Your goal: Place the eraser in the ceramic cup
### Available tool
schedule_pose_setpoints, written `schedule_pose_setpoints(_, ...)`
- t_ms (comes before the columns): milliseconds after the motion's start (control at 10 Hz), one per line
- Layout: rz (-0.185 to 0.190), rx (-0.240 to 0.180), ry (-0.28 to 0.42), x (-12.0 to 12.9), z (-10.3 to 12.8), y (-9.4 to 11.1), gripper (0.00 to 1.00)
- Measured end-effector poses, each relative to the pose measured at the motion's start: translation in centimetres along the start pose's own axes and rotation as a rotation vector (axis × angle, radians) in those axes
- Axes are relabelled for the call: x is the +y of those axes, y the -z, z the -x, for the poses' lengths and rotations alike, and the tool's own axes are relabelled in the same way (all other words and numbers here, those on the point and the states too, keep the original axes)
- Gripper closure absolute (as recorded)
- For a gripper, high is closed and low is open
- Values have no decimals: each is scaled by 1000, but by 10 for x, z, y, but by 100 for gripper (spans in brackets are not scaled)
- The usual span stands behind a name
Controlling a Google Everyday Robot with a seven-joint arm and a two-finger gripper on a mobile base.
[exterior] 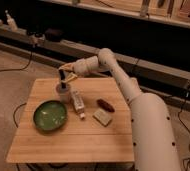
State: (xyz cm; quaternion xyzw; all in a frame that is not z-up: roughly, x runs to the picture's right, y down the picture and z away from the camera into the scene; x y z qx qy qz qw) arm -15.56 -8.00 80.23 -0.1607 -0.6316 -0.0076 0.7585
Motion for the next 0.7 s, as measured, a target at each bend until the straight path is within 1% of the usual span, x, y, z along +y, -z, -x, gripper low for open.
schedule_pose_setpoints(100,5,-1,5,-1,1,-1,38)
schedule_pose_setpoints(400,9,-5,4,-4,1,-1,38)
schedule_pose_setpoints(600,13,-28,-17,-5,5,1,38)
schedule_pose_setpoints(700,14,-29,-17,-5,5,1,38)
